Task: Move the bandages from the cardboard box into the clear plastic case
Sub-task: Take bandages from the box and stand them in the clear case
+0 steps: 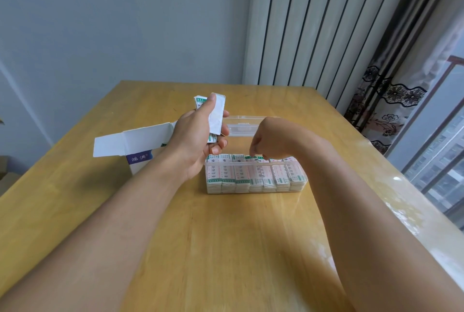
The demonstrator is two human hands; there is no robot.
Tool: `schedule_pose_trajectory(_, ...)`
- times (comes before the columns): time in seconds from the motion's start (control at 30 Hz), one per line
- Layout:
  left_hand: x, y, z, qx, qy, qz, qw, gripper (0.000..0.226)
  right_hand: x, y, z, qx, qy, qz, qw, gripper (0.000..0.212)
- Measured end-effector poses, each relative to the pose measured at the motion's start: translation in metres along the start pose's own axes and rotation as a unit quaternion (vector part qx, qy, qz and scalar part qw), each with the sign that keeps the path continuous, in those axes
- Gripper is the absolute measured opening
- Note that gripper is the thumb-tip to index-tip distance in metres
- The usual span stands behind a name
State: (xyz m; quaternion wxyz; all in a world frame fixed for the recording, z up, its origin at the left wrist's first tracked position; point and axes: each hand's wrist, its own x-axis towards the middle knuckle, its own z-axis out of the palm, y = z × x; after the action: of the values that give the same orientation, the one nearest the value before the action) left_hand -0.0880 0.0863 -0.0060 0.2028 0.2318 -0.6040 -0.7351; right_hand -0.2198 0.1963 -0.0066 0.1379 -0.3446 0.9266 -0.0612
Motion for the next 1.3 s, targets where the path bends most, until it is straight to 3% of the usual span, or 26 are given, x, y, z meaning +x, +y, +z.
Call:
schedule_pose_trajectory(0.2, 0.001, -0.001, 0.0, 0.0, 0.001, 0.002, 1.0, 0.044, -0.011, -0.01, 0.0, -0.041, -0.054, 0.017, 0.998, 0.034)
schedule_pose_trajectory(0.7, -0.001, 0.001, 0.0, 0.004, -0.002, -0.001, 1.0, 0.043, -0.021, -0.016, -0.003, -0.044, -0.082, 0.025, 0.995, 0.018)
schedule_pose_trajectory(0.9, -0.001, 0.0, 0.0, 0.003, -0.003, 0.0, 1.0, 0.043, -0.028, -0.018, -0.007, -0.064, -0.091, 0.004, 0.994, 0.031)
schedule_pose_trajectory(1.13, -0.001, 0.0, 0.0, 0.002, -0.002, -0.001, 1.0, 0.043, -0.027, -0.016, -0.007, -0.027, -0.091, 0.01, 0.995, 0.029)
schedule_pose_trajectory(1.3, -0.001, 0.0, -0.001, 0.006, -0.007, -0.003, 1.0, 0.044, -0.029, -0.008, -0.016, 0.037, -0.063, 0.017, 0.997, 0.041)
